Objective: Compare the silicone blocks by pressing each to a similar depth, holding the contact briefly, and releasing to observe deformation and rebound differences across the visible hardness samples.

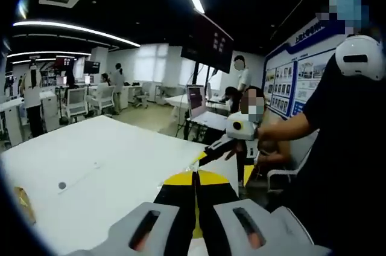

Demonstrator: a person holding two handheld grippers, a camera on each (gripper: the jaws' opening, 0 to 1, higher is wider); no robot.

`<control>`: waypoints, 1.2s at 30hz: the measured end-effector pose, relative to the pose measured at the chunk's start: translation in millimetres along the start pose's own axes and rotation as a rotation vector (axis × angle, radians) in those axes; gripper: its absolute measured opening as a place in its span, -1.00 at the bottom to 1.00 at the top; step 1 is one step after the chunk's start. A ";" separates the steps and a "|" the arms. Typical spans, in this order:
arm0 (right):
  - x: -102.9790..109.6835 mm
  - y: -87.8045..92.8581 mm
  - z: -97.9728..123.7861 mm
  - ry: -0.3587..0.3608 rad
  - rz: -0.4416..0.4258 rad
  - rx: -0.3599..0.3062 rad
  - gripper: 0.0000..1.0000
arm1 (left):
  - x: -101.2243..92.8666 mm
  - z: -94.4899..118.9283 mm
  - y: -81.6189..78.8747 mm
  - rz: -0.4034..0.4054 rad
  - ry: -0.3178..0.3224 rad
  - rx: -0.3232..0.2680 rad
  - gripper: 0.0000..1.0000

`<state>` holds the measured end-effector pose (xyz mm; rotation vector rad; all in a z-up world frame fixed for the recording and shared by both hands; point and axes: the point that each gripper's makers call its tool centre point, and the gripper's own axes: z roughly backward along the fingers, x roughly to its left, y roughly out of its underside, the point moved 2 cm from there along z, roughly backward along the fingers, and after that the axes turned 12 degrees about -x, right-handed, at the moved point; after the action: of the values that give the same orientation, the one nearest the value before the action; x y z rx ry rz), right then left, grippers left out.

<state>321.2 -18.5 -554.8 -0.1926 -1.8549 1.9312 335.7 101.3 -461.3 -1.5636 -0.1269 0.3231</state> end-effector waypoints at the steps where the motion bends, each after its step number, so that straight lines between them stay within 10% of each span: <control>1: -0.3 1.5 -3.2 -0.013 -0.005 -0.002 0.47 | -1.6 -3.6 3.0 0.008 0.004 0.005 -1.00; 18: 13.3 15.0 -28.5 -0.151 0.003 -0.053 0.07 | -32.4 -44.0 27.3 0.013 0.149 -0.030 -1.00; 36: 22.8 17.4 -30.8 -0.200 -0.073 -0.060 -0.47 | -29.2 -41.4 38.3 0.026 0.145 -0.052 -1.00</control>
<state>309.6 19.2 -569.6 0.0522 -2.0188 1.9058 314.9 52.4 -496.2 -1.6361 -0.0019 0.2270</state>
